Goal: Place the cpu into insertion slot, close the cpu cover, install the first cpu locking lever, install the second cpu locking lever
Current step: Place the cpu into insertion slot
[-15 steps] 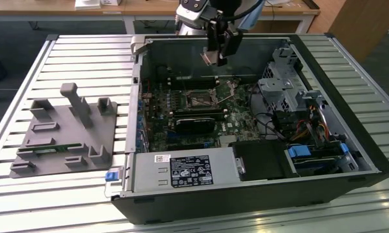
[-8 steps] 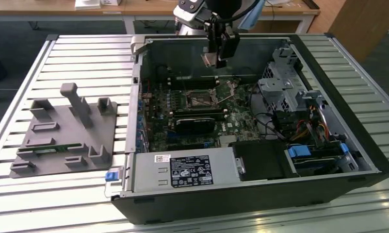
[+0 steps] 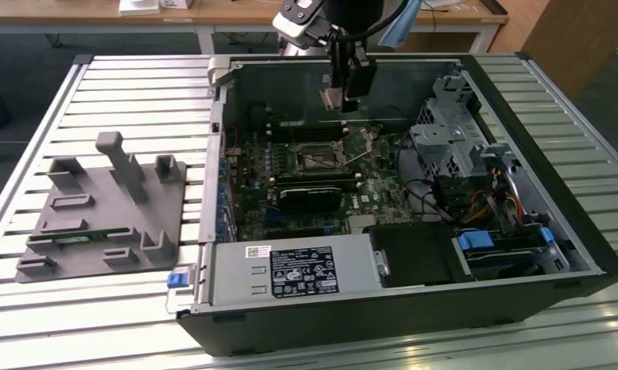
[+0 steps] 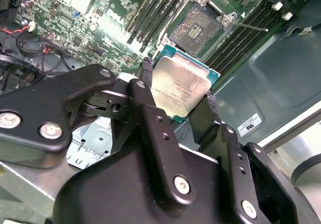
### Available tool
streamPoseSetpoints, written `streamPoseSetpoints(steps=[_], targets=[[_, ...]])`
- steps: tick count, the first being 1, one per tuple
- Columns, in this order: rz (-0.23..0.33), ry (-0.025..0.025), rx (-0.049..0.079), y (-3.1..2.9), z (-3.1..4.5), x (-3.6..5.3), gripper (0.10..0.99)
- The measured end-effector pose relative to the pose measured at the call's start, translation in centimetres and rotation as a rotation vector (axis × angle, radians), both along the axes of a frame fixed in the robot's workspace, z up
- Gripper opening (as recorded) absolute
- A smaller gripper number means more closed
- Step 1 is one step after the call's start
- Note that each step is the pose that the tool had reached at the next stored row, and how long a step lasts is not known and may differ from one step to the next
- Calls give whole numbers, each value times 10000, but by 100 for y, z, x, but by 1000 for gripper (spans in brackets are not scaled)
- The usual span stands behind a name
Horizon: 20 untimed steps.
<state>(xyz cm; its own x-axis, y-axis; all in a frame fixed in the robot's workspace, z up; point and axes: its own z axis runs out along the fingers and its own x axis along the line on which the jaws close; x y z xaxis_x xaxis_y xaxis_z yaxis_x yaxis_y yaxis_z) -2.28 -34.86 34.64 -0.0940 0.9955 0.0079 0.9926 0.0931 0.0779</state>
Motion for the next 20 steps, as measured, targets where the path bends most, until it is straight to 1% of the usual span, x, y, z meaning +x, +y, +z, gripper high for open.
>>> streamPoseSetpoints(steps=[3, 11, 12, 16, 18, 20], targets=[[-9, 1, -24, 0, -21, 0, 541], [-13, -1, -26, 0, -83, 0, 541], [-45, -1, -26, 1, -87, 0, 541], [-543, 0, -48, 2, -111, -1, 541], [-581, -3, -91, 6, -126, -1, 541], [-581, -2, -106, 14, -159, -1, 541]])
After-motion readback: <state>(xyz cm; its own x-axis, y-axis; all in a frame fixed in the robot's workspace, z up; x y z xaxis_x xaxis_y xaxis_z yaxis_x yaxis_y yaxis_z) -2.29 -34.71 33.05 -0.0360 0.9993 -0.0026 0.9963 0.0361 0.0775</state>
